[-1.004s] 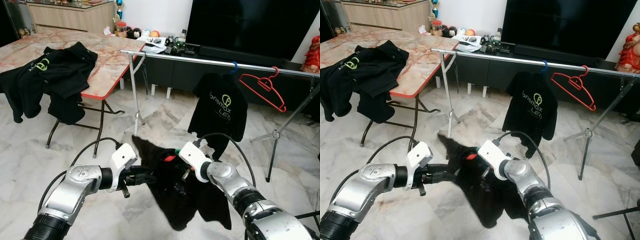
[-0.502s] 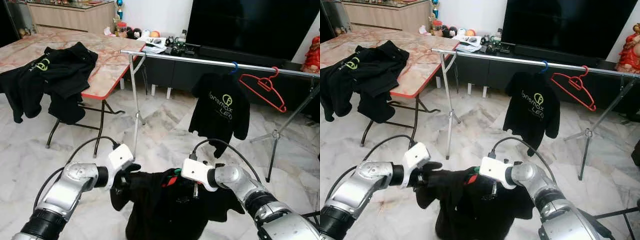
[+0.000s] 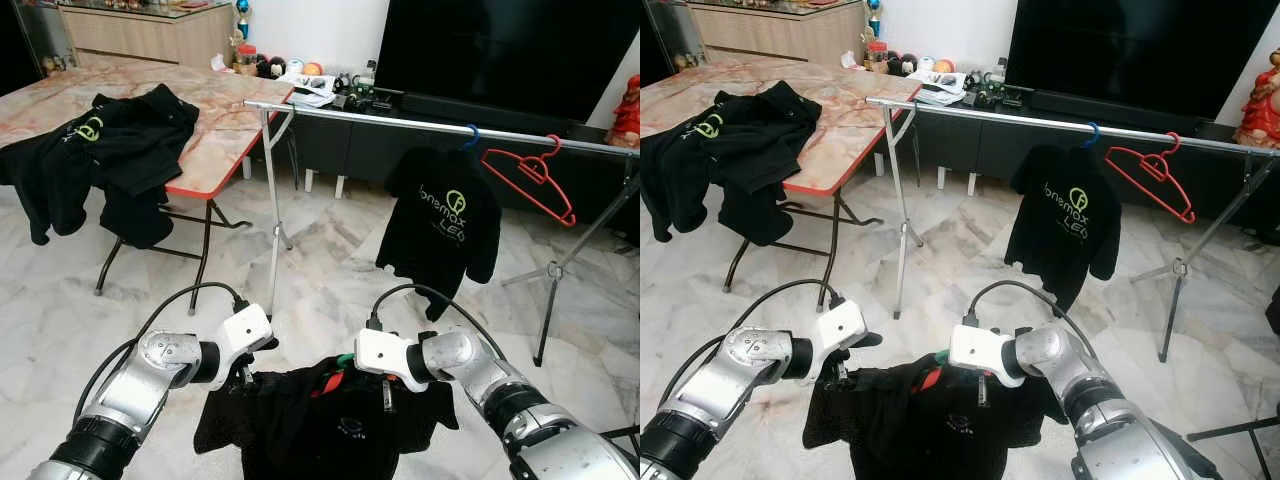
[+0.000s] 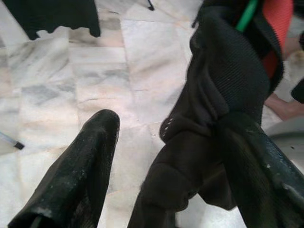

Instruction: Hang hanger

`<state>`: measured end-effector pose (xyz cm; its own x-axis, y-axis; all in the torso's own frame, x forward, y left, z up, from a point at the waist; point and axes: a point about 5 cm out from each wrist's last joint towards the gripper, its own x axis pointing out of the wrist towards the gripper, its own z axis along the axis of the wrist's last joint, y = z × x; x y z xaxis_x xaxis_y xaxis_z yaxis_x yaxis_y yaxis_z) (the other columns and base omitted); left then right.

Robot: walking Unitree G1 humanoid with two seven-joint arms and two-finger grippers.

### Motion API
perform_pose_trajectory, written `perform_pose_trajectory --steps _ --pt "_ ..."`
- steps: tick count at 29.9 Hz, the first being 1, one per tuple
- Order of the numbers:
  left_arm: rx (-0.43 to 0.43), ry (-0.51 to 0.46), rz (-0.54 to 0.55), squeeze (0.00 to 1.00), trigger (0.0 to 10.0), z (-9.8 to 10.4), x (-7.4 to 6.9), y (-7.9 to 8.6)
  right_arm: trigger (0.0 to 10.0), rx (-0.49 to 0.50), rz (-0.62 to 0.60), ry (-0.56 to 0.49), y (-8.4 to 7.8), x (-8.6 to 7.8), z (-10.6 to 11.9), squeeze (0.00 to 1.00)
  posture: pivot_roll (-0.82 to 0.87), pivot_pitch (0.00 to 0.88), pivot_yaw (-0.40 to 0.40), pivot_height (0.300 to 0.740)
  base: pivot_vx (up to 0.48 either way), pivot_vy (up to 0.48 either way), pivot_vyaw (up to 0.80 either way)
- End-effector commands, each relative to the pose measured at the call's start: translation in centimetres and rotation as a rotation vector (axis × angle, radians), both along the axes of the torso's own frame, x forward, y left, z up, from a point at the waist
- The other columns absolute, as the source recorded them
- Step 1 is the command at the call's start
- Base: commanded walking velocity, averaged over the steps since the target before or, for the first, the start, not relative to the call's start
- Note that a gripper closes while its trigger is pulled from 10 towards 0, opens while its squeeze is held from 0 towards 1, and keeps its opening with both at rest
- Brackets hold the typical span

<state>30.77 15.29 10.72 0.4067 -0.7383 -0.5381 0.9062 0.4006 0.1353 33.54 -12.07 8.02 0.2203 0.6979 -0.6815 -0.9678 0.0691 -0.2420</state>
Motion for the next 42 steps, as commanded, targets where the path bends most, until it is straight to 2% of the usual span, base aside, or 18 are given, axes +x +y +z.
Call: perform_pose_trajectory --steps 1,5,9,21,39,40,41,42 --pt "0.0 0.026 -0.018 0.0 10.0 -0.1 0.0 -0.3 10.0 0.039 0.0 -0.054 0.5 0.7 1.2 0.0 0.15 0.0 -0.066 0.74 0.0 0.0 0.0" --pt "-0.027 0.061 -0.046 0.0 10.0 -0.1 -0.3 -0.3 10.0 0.047 0.005 -0.063 1.0 0.7 1.2 0.0 0.16 0.0 -0.058 0.74 0.0 0.0 0.0" --pt "-0.02 0.068 -0.057 0.0 10.0 0.0 -0.4 -0.1 10.0 0.066 0.011 -0.067 1.6 0.8 1.5 0.0 0.16 0.0 -0.054 0.74 0.0 0.0 0.0" --pt "-0.029 0.053 -0.02 0.0 10.0 0.1 0.0 0.0 10.0 0.145 0.039 -0.068 3.0 1.5 3.4 0.0 0.16 0.0 -0.055 0.74 0.0 0.0 0.0" --pt "-0.044 0.04 0.015 0.0 9.9 0.2 0.4 0.1 10.0 0.233 0.145 0.011 4.4 1.1 4.5 0.0 0.16 0.0 -0.061 0.74 0.0 0.0 0.0" --pt "-0.045 0.04 0.015 0.0 8.9 0.2 0.4 0.1 10.0 0.235 0.146 0.014 4.5 1.1 4.5 0.0 0.16 0.0 -0.061 0.74 0.0 0.0 0.0" --pt "-0.045 0.04 0.015 0.0 8.9 0.2 0.4 0.1 10.0 0.235 0.146 0.014 4.5 1.1 4.5 0.0 0.16 0.0 -0.061 0.74 0.0 0.0 0.0" --pt "-0.047 0.04 0.016 0.0 1.2 0.2 0.4 0.0 10.0 0.231 0.146 0.013 4.4 1.1 4.5 0.0 0.16 0.0 -0.061 0.74 0.0 0.0 0.0"
